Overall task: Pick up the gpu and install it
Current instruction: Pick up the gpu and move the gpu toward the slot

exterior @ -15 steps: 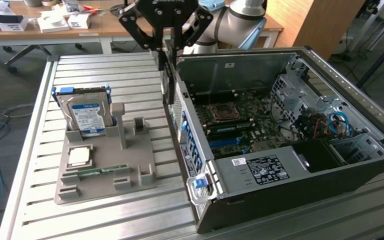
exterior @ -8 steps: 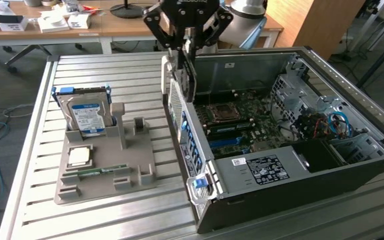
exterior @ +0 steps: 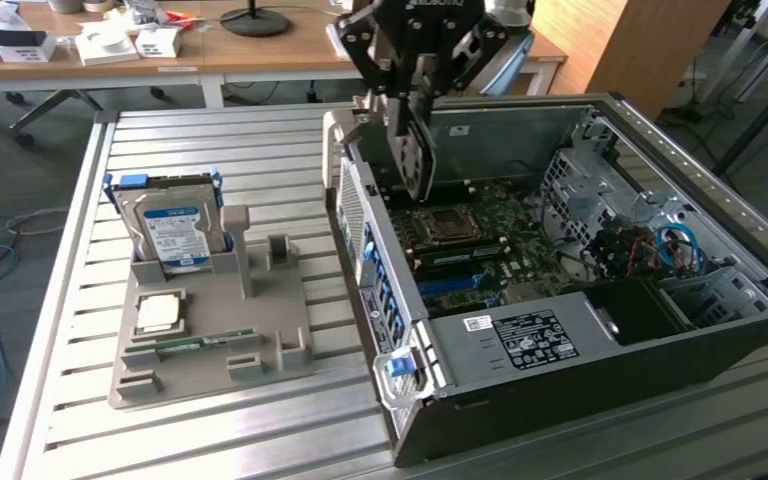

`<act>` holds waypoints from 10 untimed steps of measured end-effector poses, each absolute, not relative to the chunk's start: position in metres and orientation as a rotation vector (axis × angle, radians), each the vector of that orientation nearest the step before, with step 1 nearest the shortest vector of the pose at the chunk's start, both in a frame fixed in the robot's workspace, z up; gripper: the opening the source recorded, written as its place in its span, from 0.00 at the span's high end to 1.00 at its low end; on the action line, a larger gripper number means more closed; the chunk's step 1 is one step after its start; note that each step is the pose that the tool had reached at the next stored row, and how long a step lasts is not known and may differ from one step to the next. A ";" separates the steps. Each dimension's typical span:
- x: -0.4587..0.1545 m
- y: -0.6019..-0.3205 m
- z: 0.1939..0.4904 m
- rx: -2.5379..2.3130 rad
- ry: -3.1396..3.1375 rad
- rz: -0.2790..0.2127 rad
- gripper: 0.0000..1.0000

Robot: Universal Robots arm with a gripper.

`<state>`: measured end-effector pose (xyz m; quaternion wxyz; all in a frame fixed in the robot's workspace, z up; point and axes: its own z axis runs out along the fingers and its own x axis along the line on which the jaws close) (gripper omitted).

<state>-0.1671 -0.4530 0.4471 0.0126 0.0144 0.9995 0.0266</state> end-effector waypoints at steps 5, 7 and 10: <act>-0.144 -0.453 0.447 0.045 3.115 0.083 0.74; -0.135 -0.453 0.447 0.045 3.115 0.083 0.74; -0.122 -0.453 0.447 0.045 3.115 0.083 0.74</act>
